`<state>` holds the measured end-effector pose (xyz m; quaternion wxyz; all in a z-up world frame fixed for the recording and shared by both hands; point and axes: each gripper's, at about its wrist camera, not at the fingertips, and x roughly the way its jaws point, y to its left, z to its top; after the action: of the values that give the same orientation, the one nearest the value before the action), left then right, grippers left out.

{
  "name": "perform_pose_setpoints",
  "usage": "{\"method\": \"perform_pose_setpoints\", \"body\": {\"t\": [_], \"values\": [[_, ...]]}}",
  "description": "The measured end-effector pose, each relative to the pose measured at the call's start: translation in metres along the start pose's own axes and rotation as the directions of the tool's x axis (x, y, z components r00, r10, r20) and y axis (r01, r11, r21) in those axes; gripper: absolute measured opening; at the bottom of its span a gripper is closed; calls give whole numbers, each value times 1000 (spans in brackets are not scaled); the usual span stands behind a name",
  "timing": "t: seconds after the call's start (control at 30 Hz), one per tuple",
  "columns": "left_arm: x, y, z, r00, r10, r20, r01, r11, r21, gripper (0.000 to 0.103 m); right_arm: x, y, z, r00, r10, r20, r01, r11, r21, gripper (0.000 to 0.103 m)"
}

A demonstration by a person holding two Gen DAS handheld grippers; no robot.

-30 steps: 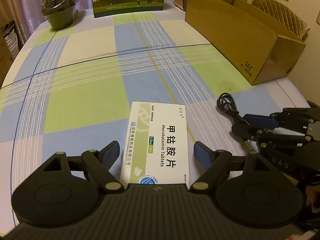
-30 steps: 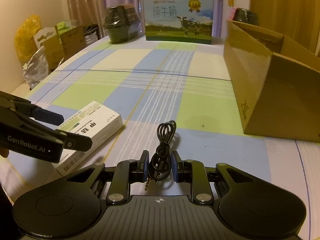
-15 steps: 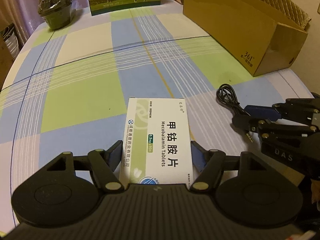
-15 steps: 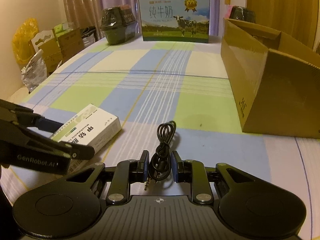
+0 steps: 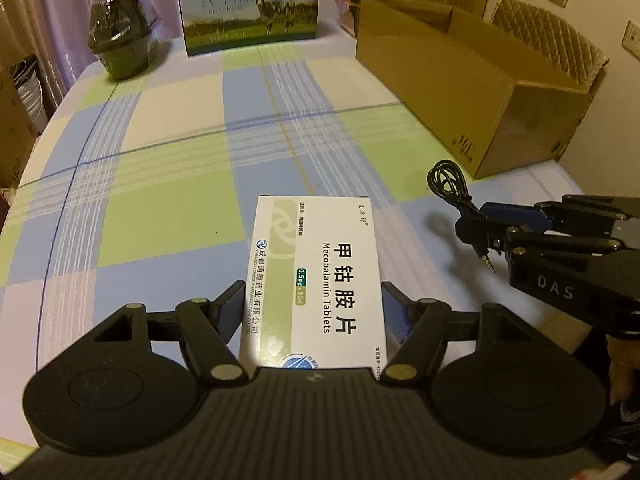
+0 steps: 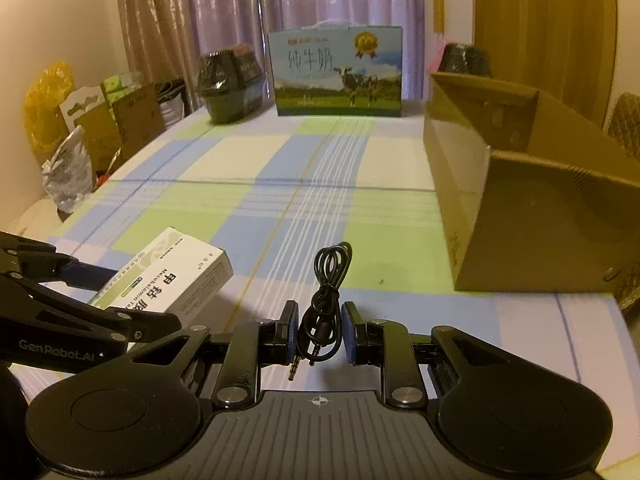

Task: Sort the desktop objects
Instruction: 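Lift and carry the tablet box and cable over the cardboard box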

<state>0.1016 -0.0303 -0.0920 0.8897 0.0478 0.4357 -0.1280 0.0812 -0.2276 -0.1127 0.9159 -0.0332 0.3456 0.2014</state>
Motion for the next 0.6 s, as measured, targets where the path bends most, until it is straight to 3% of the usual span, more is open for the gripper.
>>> {"method": "perform_pose_setpoints", "body": {"t": [0.6], "values": [[-55,-34,20,995,-21,97,22,1000,-6,66,-67,-12,17,991,-65,117,62,998,27,20]]}}
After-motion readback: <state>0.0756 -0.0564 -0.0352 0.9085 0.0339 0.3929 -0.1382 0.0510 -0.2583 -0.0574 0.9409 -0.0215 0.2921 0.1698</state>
